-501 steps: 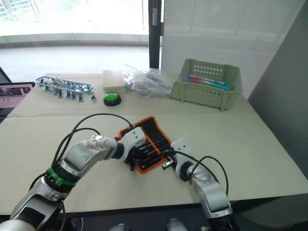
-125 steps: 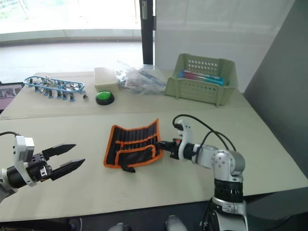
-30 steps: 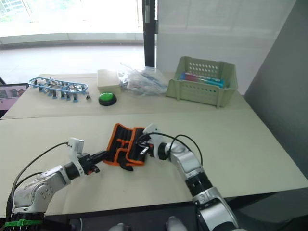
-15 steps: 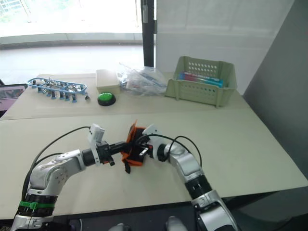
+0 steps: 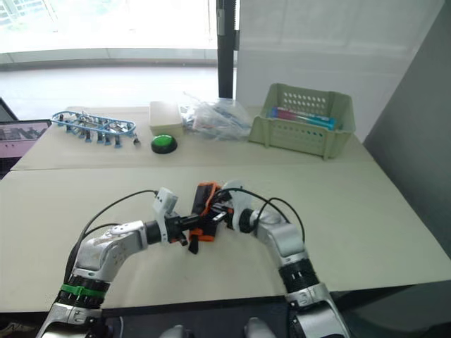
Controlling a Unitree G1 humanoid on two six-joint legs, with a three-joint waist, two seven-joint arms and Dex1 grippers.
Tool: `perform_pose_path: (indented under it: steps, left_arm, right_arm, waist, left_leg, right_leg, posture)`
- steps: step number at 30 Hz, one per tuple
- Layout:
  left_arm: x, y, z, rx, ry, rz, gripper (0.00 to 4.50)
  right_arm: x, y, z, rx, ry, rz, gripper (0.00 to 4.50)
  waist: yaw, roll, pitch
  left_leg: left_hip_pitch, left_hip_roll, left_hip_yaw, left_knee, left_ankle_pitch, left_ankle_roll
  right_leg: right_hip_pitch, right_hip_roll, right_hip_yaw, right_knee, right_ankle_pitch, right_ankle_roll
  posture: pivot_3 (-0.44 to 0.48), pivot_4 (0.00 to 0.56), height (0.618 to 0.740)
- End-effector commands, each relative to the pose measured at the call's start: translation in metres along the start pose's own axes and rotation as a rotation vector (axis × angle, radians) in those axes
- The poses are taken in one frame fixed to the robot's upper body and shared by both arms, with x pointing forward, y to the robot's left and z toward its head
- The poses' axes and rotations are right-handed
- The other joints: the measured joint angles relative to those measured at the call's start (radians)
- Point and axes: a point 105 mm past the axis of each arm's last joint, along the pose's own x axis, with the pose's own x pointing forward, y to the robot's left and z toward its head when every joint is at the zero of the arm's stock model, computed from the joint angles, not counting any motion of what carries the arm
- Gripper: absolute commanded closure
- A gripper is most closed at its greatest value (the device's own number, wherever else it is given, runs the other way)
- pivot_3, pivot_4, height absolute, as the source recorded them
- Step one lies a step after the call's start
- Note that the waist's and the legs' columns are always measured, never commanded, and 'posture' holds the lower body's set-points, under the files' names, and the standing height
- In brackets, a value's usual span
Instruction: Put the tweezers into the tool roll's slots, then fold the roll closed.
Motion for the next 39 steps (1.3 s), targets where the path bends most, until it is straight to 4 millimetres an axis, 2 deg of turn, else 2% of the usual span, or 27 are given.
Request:
perform_pose_path:
  steps: [1,4,7,10,13,17,20,23,26,28,31,32,34,39]
  left_arm:
    - [0.003,0.007,-0.009,-0.004,0.033,0.048,4.49]
    - [0.004,0.008,-0.013,-0.005,0.05,0.056,4.49]
    - [0.006,0.007,-0.017,-0.007,0.063,0.054,4.49]
    - [0.007,0.002,-0.022,0.011,0.086,0.029,4.49]
    - [0.009,0.003,-0.022,0.03,0.091,0.039,4.49]
    - [0.007,0.003,-0.016,0.061,0.069,0.038,4.49]
    - [0.003,0.0,-0.008,0.063,0.039,0.015,3.69]
    - [-0.007,-0.007,0.011,0.095,-0.01,-0.034,2.7]
    - [-0.026,-0.016,0.035,0.135,-0.066,-0.124,1.74]
    - [-0.038,-0.02,0.043,0.171,-0.073,-0.173,1.74]
    - [-0.043,-0.012,0.045,0.2,-0.062,-0.179,1.74]
    - [-0.043,-0.01,0.044,0.209,-0.054,-0.181,2.3]
    - [-0.04,-0.008,0.041,0.224,-0.048,-0.211,2.87]
    - [-0.016,-0.008,0.021,0.304,0.006,-0.265,4.49]
  right_arm:
    - [-0.017,0.008,0.033,-0.039,-0.128,0.096,4.5]
    - [-0.018,0.02,0.051,-0.099,-0.186,0.187,4.5]
    - [0.003,0.023,0.047,-0.137,-0.133,0.19,4.5]
    - [0.02,0.003,0.021,-0.18,0.006,0.096,4.5]
    - [0.026,-0.018,0.0,-0.13,0.114,-0.006,4.5]
    - [0.023,-0.024,-0.023,-0.133,0.225,-0.01,4.5]
    - [0.022,-0.026,-0.033,-0.118,0.267,-0.015,4.5]
    - [0.021,-0.028,-0.041,-0.113,0.294,-0.022,4.5]
    - [0.021,-0.026,-0.043,-0.108,0.298,-0.014,4.5]
    - [0.021,-0.025,-0.044,-0.106,0.299,-0.011,4.5]
    - [0.022,-0.023,-0.046,-0.102,0.3,-0.005,4.5]
    - [0.022,-0.023,-0.046,-0.101,0.3,-0.004,4.5]
    - [0.023,-0.022,-0.047,-0.1,0.3,-0.001,4.5]
    - [0.022,-0.019,-0.045,-0.098,0.295,0.007,4.5]
  waist:
    - [0.0,0.0,0.0]
    - [-0.001,0.0,0.0]
    - [-0.005,0.001,0.0]
    - [-0.001,0.001,0.0]
    - [0.0,0.001,0.0]
    - [-0.001,0.002,-0.001]
    - [-0.003,0.002,-0.001]
    - [-0.008,0.002,-0.001]
    - [-0.012,0.002,0.0]
    - [-0.016,0.002,0.0]
    - [-0.017,0.002,0.0]
    - [-0.017,0.002,0.0]
    - [-0.019,0.002,0.0]
    - [-0.02,0.002,0.0]
  left_leg:
    - [0.0,0.0,0.0,0.0,0.0,0.0]
    - [0.001,0.0,0.0,0.0,0.0,0.0]
    - [0.003,0.0,0.0,0.0,0.0,0.0]
    - [0.006,0.0,-0.001,0.0,0.001,0.001]
    - [0.007,-0.001,-0.001,0.0,0.001,0.001]
    - [0.005,-0.003,0.0,0.0,0.001,0.001]
    - [0.005,-0.003,-0.001,0.0,0.001,0.001]
    - [0.006,-0.002,-0.001,0.0,0.001,0.001]
    - [0.006,-0.001,-0.001,0.0,0.001,0.001]
    - [0.005,-0.001,-0.001,0.0,0.001,0.001]
    - [0.005,-0.001,-0.001,-0.001,0.0,0.001]
    - [0.005,-0.001,-0.001,-0.001,0.0,0.001]
    - [0.005,-0.002,-0.001,-0.001,0.0,0.001]
    - [0.004,-0.001,-0.001,-0.001,0.0,0.001]
  right_leg:
    - [0.0,0.0,0.0,0.0,-0.001,0.002]
    - [0.001,0.0,0.0,0.0,-0.002,0.003]
    - [0.002,0.0,0.001,0.0,-0.001,0.004]
    - [0.006,0.001,0.001,0.0,-0.001,0.005]
    - [0.009,0.0,0.002,-0.004,-0.001,0.005]
    - [0.009,-0.001,0.004,-0.005,0.001,0.003]
    - [0.009,-0.001,0.004,-0.005,0.0,0.004]
    - [0.009,0.0,0.004,-0.005,-0.001,0.007]
    - [0.008,0.001,0.004,-0.004,-0.001,0.007]
    - [0.008,0.001,0.004,-0.004,-0.001,0.007]
    - [0.008,0.001,0.003,-0.005,-0.002,0.007]
    - [0.008,0.0,0.003,-0.006,-0.001,0.007]
    - [0.009,0.0,0.003,-0.006,-0.001,0.007]
    - [0.008,0.0,0.003,-0.006,-0.001,0.007]
  posture:
    - [0.0,0.15,0.74]
    - [0.0,0.15,0.74]
    - [0.0,0.15,0.74]
    - [0.0,0.15,0.74]
    - [0.0,0.15,0.74]
    - [0.0,0.15,0.74]
    - [0.0,0.15,0.74]
    - [0.0,0.15,0.74]
    - [0.0,0.15,0.74]
    - [0.0,0.15,0.74]
    - [0.0,0.15,0.74]
    - [0.0,0.15,0.74]
    - [0.0,0.15,0.74]
    - [0.0,0.15,0.74]
